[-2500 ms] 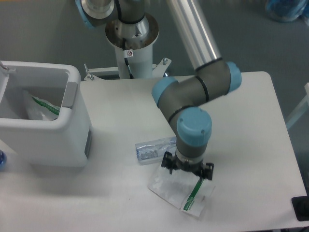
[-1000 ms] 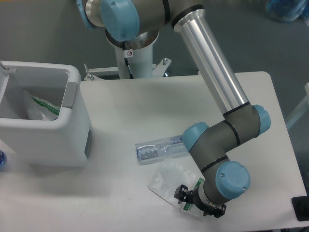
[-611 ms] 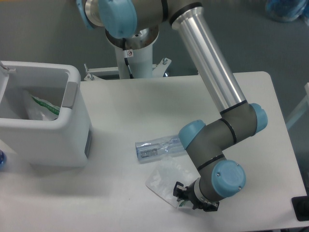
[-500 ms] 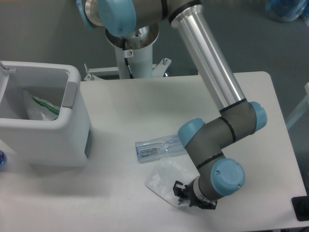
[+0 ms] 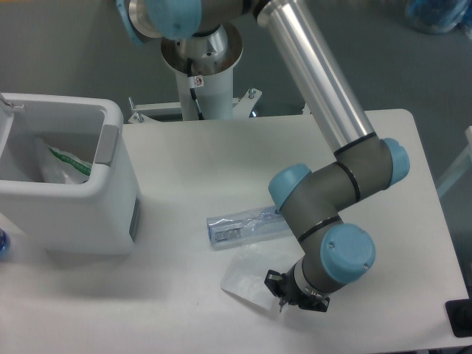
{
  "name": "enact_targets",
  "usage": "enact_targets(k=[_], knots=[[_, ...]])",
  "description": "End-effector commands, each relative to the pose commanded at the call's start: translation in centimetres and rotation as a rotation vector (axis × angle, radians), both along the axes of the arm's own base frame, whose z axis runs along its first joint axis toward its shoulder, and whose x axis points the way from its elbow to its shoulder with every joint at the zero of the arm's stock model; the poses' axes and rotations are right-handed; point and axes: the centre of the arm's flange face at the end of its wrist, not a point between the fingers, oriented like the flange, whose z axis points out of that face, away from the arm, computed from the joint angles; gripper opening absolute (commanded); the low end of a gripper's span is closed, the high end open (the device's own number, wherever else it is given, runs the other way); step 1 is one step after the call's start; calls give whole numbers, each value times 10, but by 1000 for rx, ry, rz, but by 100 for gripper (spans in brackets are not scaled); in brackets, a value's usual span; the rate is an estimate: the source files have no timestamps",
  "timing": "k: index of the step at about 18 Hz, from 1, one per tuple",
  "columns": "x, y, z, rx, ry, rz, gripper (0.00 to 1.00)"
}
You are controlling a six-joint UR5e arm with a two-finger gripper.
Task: Place the trash in the trash can
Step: 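Lift the bag and carry it over the white trash bin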
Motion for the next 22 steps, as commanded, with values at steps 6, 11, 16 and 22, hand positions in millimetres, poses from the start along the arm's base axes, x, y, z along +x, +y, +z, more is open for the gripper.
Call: enact_targets(k=[6, 11, 16, 22], knots=[[0, -17, 86, 186, -12, 59, 0], [25, -23, 158, 309, -21, 94, 0], [84, -21, 231, 422, -46, 96, 0], [182, -35, 305, 553, -103, 31, 0]])
